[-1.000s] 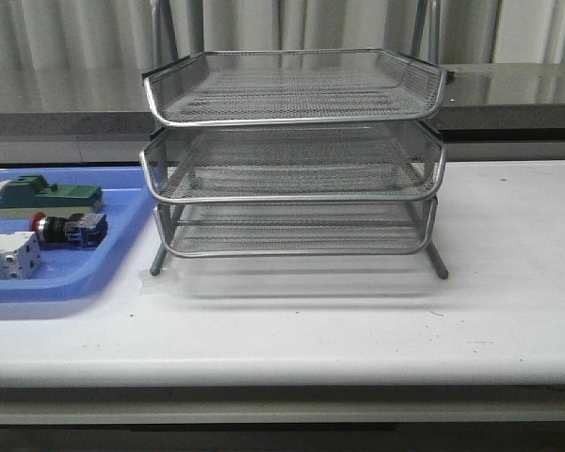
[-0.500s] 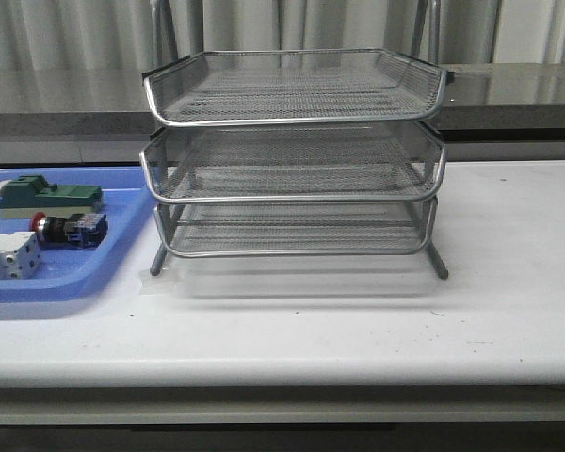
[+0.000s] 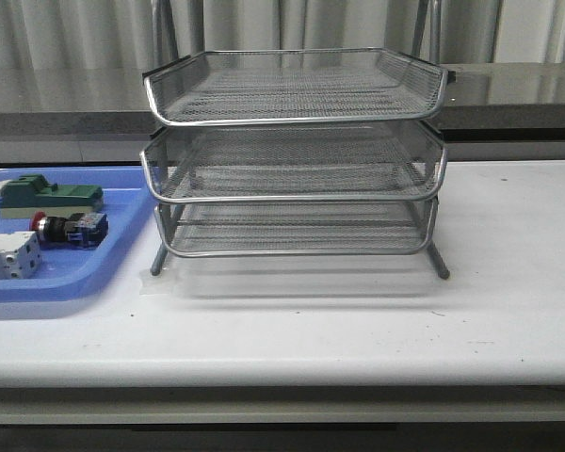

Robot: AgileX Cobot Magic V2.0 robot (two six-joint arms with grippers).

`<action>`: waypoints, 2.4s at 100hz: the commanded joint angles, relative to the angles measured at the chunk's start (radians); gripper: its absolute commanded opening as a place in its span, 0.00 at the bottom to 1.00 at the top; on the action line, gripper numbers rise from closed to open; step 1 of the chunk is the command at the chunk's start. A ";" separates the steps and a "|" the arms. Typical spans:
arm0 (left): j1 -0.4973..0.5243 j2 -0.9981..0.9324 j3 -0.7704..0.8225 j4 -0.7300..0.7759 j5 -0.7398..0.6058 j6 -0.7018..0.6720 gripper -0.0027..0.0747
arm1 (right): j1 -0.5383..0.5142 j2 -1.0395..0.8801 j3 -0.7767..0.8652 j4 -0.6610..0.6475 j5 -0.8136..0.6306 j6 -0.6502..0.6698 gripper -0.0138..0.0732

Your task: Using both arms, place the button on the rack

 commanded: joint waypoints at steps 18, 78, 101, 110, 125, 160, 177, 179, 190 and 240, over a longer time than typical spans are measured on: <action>0.002 -0.031 0.047 -0.008 -0.073 -0.012 0.01 | -0.003 0.111 -0.273 0.009 0.179 -0.001 0.09; 0.002 -0.031 0.047 -0.008 -0.073 -0.012 0.01 | -0.003 0.741 -0.696 0.307 0.596 -0.001 0.09; 0.002 -0.031 0.047 -0.008 -0.073 -0.012 0.01 | -0.003 0.879 -0.696 0.444 0.579 -0.001 0.09; 0.002 -0.031 0.047 -0.008 -0.073 -0.012 0.01 | -0.003 0.926 -0.696 0.497 0.550 -0.020 0.14; 0.002 -0.031 0.047 -0.008 -0.073 -0.012 0.01 | -0.003 0.990 -0.696 0.637 0.510 -0.119 0.38; 0.002 -0.031 0.047 -0.008 -0.073 -0.012 0.01 | 0.000 1.174 -0.696 1.117 0.436 -0.530 0.60; 0.002 -0.031 0.047 -0.008 -0.073 -0.012 0.01 | 0.000 1.309 -0.696 1.337 0.436 -0.750 0.60; 0.002 -0.031 0.047 -0.008 -0.073 -0.012 0.01 | 0.000 1.320 -0.696 1.352 0.437 -0.764 0.60; 0.002 -0.031 0.047 -0.008 -0.073 -0.012 0.01 | 0.000 1.402 -0.696 1.453 0.447 -0.864 0.60; 0.002 -0.031 0.047 -0.008 -0.073 -0.012 0.01 | 0.000 1.601 -0.739 1.749 0.538 -1.158 0.60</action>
